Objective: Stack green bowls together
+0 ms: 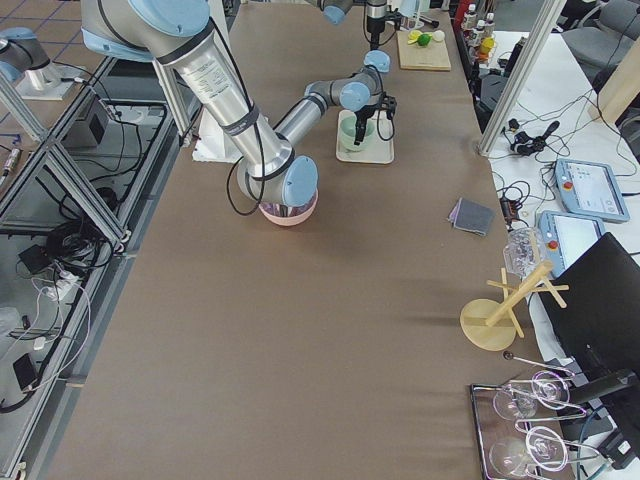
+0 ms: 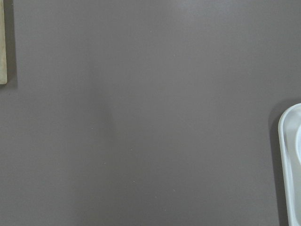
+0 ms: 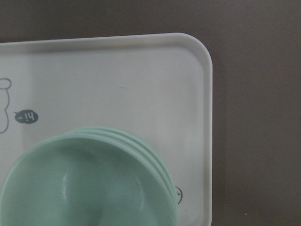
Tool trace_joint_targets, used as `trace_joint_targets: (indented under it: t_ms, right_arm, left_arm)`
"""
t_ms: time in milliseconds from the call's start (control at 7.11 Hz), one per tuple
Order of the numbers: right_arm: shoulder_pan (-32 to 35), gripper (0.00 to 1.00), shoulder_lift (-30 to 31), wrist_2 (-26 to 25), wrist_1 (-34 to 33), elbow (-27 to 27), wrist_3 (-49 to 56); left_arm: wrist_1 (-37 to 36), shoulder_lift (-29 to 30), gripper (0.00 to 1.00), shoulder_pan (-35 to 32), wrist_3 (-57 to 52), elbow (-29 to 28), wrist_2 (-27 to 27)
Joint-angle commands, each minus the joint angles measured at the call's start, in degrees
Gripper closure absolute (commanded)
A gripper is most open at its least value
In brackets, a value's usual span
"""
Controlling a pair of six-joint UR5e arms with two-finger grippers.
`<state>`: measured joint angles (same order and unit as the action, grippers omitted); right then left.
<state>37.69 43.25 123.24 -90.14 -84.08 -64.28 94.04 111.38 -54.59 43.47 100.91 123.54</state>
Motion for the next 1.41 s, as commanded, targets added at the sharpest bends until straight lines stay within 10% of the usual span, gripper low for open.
trace_joint_targets:
  t_ms: [0,704,1267]
  right_arm:
    - [2.2,0.0,0.25,0.68,-0.56,-1.69,0.29]
    - [15.45,0.0,12.43,4.2,-15.4,-15.65,20.44]
    - [33.19,0.0,24.76,7.01,-14.81,-10.17,49.7]
  left_arm:
    - [-0.53,0.06,0.03,-1.21,-0.06,0.34,0.03]
    - [-2.88,-2.03,0.03,-11.73,-11.15,0.17,3.11]
    - [-7.03,-5.82,0.03,-23.16,-28.75,-2.9,4.16]
